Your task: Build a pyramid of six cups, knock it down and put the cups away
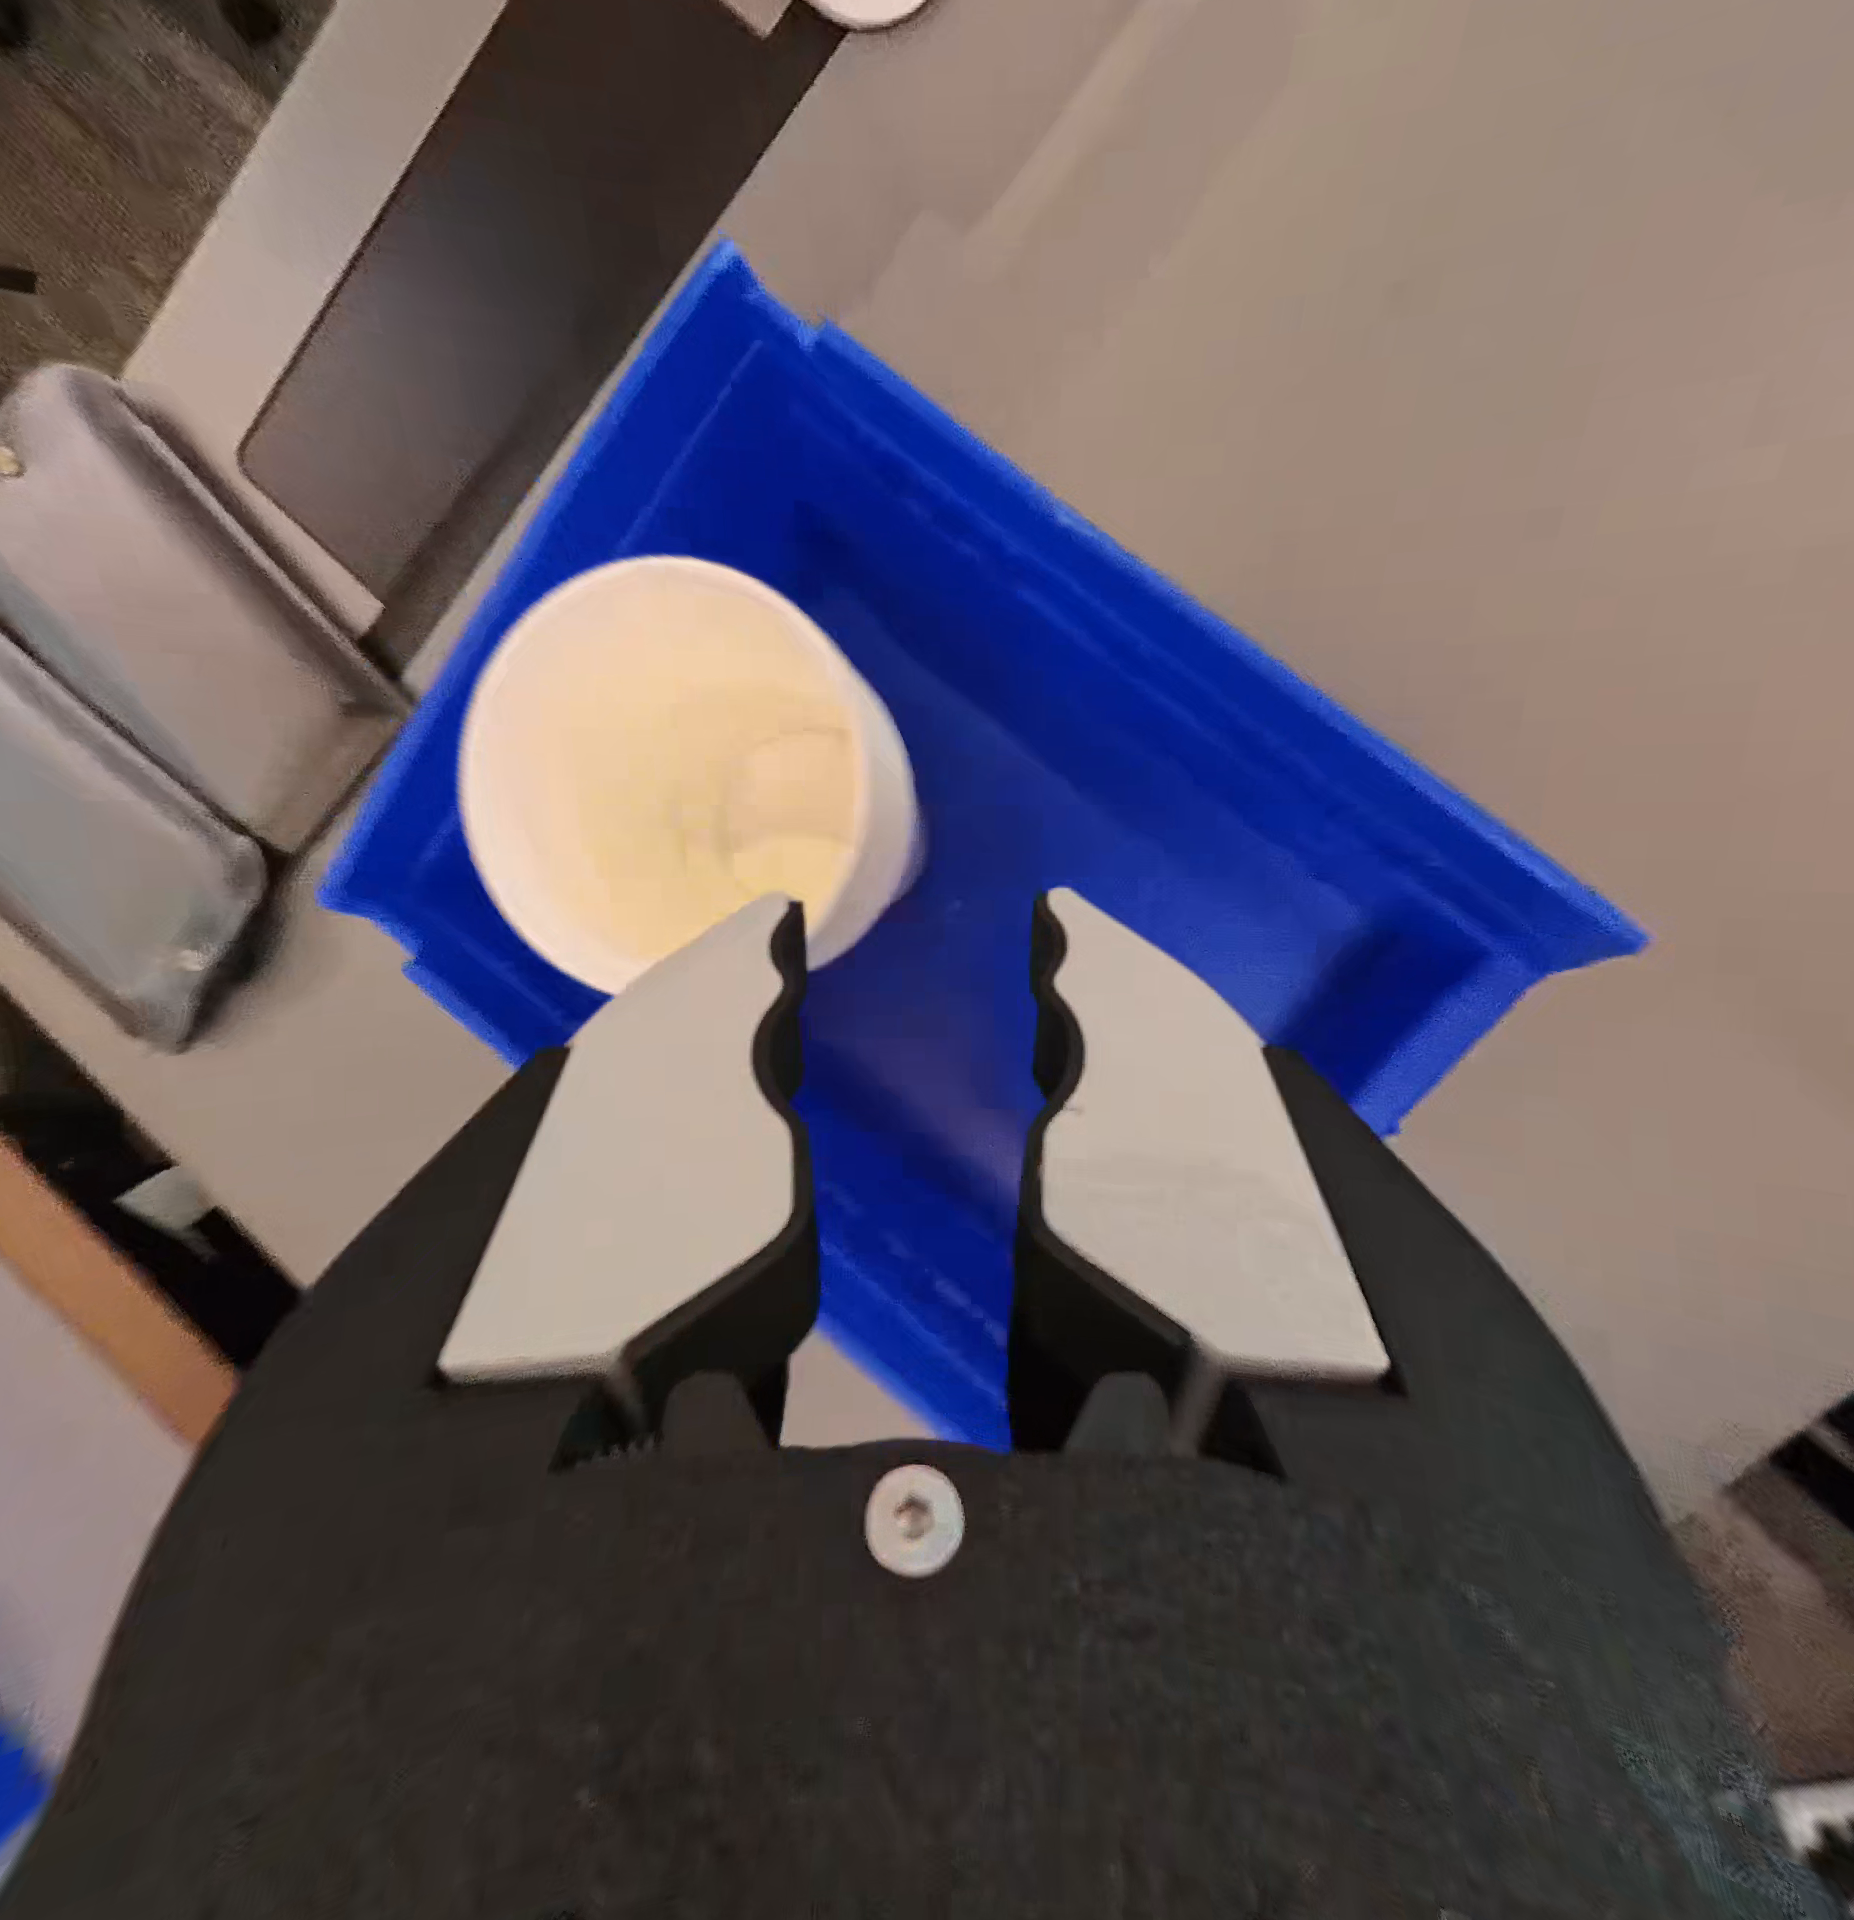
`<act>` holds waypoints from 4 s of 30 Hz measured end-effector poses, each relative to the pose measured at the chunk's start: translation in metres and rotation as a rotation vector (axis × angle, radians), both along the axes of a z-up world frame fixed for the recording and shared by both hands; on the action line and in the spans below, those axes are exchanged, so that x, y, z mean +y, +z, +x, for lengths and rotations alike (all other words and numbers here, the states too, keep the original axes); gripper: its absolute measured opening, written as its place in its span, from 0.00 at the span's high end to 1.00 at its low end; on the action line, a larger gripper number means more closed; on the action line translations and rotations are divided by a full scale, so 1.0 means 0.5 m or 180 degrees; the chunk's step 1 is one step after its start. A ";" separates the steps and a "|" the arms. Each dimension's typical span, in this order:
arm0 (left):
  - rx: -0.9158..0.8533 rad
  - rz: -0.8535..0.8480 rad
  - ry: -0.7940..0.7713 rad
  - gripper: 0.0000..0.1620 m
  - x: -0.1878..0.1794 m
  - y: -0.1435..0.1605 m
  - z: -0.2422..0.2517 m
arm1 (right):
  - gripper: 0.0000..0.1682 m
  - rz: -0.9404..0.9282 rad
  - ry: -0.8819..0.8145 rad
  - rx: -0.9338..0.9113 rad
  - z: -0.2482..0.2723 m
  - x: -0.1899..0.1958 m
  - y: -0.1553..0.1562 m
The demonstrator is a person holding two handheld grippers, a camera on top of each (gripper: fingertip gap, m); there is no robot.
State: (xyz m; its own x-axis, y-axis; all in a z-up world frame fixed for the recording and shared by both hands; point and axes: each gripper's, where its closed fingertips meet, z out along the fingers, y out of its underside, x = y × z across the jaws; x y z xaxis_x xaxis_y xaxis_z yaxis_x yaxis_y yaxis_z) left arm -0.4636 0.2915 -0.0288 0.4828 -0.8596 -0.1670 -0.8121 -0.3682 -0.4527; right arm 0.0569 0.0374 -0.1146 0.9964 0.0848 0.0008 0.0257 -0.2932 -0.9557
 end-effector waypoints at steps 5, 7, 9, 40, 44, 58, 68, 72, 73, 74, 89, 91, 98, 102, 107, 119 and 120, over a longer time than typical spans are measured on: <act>0.0415 -0.0160 -0.0111 0.76 0.050 -0.012 -0.011 | 0.69 0.0001 -0.0006 -0.0065 0.002 -0.004 0.001; 0.0399 -0.0245 -0.0129 0.78 0.056 -0.016 -0.010 | 0.69 -0.0007 -0.0008 -0.0078 0.003 -0.005 -0.001; 0.0383 -0.0338 -0.0174 0.80 0.054 -0.024 -0.009 | 0.69 -0.0026 0.0012 -0.0043 0.002 -0.004 -0.004; 0.0440 -0.0777 -0.0374 0.98 0.035 -0.039 0.012 | 0.72 -0.0153 0.0126 -0.0008 -0.010 0.005 -0.021; 0.0489 -0.0674 -0.0367 0.98 0.043 -0.024 0.008 | 0.72 -0.0145 0.0119 -0.0011 -0.010 0.005 -0.020; 0.0130 0.0147 -0.0410 0.99 0.027 0.263 0.007 | 0.72 0.0129 0.0525 -0.0051 -0.064 -0.003 0.012; -0.0985 0.0398 -0.1171 0.98 -0.123 0.415 0.155 | 0.55 0.0424 0.1793 0.1144 -0.316 0.021 0.092; -0.1261 0.0253 -0.1471 0.99 -0.161 0.394 0.264 | 0.53 0.0878 0.2074 0.2247 -0.427 0.064 0.161; -0.1294 0.0207 -0.1539 0.99 -0.169 0.387 0.293 | 0.54 0.0969 0.2139 0.2498 -0.451 0.080 0.176; -0.1335 0.0174 -0.1604 0.99 -0.177 0.380 0.322 | 0.54 0.1050 0.2194 0.2747 -0.473 0.097 0.190; -0.1602 -0.0255 -0.2198 0.99 -0.286 0.300 0.552 | 0.49 0.2243 0.2139 0.4466 -0.416 0.241 0.325; -0.1615 -0.0357 -0.2178 0.99 -0.283 0.280 0.556 | 0.48 0.2171 0.2227 0.4338 -0.422 0.241 0.324; -0.1870 -0.0475 -0.2117 0.99 -0.275 0.259 0.564 | 0.55 0.1800 0.2281 0.4421 -0.431 0.251 0.291; -0.1811 -0.0180 -0.1832 0.85 -0.250 0.243 0.548 | 0.55 0.1646 0.2135 0.4219 -0.423 0.261 0.287; -0.1678 0.0317 -0.0717 0.48 -0.224 0.185 0.434 | 0.55 0.1600 0.1896 0.3382 -0.372 0.256 0.345; -0.2052 0.0615 0.1234 0.53 -0.443 -0.160 0.275 | 0.55 -0.0618 0.1478 -0.0783 -0.232 0.340 0.415; -0.2134 0.0535 0.1240 0.54 -0.454 -0.168 0.276 | 0.55 -0.0966 0.1460 -0.1119 -0.225 0.351 0.389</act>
